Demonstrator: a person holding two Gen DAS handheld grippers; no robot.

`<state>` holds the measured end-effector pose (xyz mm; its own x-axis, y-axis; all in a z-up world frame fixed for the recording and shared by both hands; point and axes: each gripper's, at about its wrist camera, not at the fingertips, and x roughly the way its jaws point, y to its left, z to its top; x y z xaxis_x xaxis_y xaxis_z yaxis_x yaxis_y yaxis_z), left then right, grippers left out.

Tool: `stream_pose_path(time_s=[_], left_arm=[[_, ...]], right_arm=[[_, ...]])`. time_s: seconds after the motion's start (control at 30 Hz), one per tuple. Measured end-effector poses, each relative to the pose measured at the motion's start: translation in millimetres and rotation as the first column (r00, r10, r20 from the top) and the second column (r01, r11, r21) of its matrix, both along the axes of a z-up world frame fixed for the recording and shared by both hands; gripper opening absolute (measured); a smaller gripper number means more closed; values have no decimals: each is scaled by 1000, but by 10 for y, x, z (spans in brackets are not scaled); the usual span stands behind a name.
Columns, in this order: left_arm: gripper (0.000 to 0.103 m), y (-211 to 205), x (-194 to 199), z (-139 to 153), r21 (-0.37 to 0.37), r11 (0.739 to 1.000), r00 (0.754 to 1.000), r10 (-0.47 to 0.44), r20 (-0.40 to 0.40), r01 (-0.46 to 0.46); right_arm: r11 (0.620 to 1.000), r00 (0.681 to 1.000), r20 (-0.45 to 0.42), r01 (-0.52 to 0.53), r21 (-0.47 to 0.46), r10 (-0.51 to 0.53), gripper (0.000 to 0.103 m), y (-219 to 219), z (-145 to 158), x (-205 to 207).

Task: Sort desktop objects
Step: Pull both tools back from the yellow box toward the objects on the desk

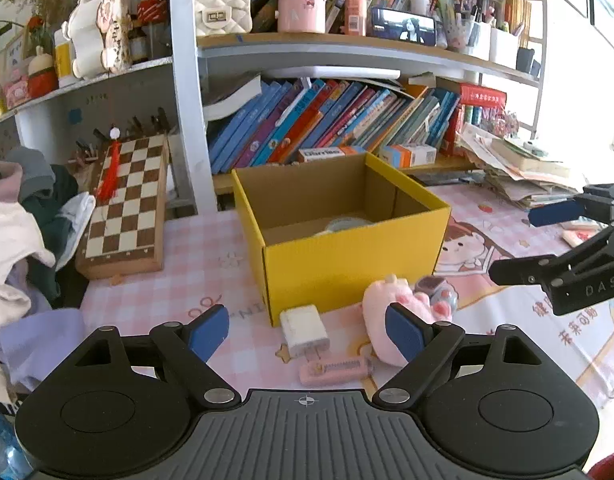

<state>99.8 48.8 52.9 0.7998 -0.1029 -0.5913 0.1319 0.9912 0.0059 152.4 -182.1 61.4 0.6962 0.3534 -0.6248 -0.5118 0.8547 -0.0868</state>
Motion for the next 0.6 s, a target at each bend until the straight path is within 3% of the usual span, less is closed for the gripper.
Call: stream_pose_path(time_s=[0.6], left_arm=[[88,-71,-364,-387,47,998,994,-32,-108,38]], right_arm=[[990,985,-98,136,-44,-139,94,-187,-487,-538]])
